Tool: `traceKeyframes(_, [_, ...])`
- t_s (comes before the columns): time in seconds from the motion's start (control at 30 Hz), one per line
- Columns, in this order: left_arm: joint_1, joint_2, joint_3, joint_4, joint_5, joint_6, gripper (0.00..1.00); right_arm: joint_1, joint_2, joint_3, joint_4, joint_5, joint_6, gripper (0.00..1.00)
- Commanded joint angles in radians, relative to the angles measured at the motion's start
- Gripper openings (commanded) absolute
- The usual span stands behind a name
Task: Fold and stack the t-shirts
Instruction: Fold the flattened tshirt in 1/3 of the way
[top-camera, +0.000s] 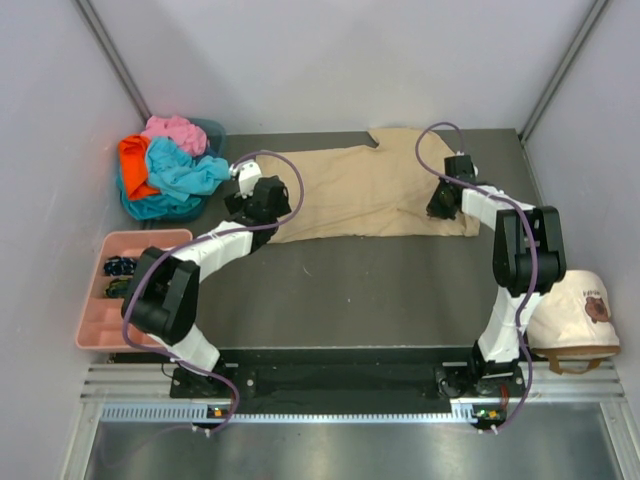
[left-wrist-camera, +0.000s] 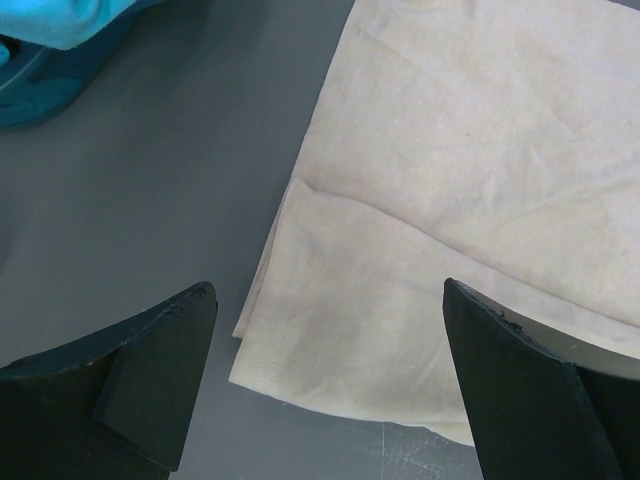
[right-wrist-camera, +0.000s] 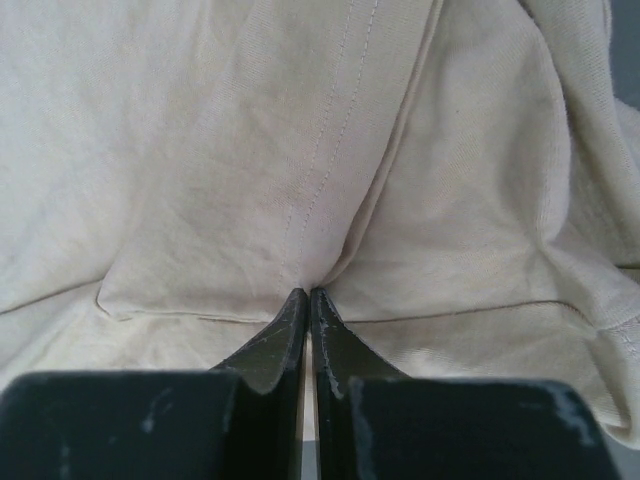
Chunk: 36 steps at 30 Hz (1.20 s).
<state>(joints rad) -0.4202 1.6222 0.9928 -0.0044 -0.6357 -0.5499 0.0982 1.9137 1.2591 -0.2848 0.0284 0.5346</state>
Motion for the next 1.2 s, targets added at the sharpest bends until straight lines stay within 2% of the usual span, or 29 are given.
traceKeyframes(0.0, [0.001,-0.045,-0.003,0.009,-0.024,0.007,0.99,0.008,-0.004,0.054,0.029,-0.007,0.004,0.00])
traceKeyframes(0.3, [0.001,-0.059,-0.017,-0.023,-0.041,0.004,0.99,0.009,0.056,0.187,0.021,-0.074,0.016,0.00])
traceKeyframes(0.7, [0.001,-0.078,-0.034,-0.043,-0.055,0.001,0.99,0.009,0.249,0.411,0.033,-0.180,-0.001,0.00])
traceKeyframes(1.17, [0.001,-0.068,-0.029,-0.055,-0.056,-0.007,0.99,0.014,0.324,0.513,0.065,-0.262,-0.008,0.00])
